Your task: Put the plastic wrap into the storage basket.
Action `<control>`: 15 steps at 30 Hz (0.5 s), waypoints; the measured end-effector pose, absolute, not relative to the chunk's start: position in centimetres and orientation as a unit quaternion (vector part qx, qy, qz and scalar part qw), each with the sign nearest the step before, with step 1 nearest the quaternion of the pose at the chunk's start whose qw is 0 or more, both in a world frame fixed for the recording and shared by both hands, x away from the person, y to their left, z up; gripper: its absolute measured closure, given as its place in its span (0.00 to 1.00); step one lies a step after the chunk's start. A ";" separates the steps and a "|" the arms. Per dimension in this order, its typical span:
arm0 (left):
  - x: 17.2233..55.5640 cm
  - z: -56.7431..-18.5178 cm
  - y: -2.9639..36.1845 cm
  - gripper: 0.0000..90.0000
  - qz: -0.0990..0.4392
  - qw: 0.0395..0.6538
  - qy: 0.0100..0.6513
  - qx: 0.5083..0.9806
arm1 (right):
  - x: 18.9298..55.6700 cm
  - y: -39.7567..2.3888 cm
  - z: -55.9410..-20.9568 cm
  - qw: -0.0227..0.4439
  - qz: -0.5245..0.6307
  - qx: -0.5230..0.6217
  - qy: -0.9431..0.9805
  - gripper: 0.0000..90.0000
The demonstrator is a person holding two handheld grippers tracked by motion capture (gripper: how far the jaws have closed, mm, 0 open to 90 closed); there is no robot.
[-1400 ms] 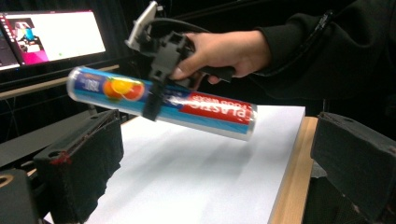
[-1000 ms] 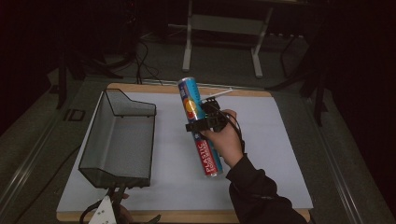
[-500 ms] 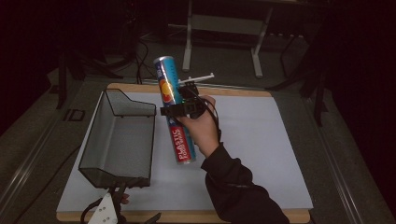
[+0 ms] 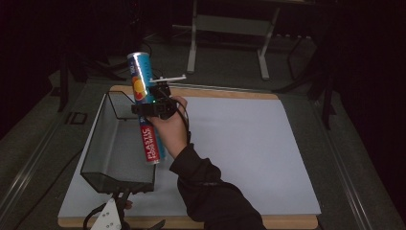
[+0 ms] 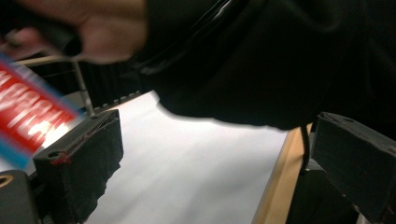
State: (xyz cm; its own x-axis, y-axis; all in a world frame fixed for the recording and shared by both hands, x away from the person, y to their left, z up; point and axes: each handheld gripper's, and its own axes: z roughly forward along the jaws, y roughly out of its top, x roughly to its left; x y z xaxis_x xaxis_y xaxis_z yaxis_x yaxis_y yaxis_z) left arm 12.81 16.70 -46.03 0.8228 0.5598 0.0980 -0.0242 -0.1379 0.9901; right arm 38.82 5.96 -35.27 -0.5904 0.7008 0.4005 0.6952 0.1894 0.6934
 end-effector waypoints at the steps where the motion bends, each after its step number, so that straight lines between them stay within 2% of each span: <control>1: 12.8 -46.0 16.7 0.04 0.233 0.631 0.187 0.717 | 38.8 6.4 -35.6 0.002 0.447 0.450 0.773 0.35; 5: 12.9 -46.0 17.0 0.04 0.235 0.633 0.192 0.712 | 38.6 7.9 -36.8 -0.001 0.446 0.445 0.776 0.35; 7: 12.9 -45.9 17.2 0.04 0.232 0.640 0.193 0.706 | 38.9 8.9 -38.2 -0.034 0.453 0.441 0.773 0.35; 15: 13.1 -46.0 17.4 0.04 0.249 0.631 0.213 0.703 | 39.0 10.2 -41.0 -0.020 0.449 0.451 0.771 0.35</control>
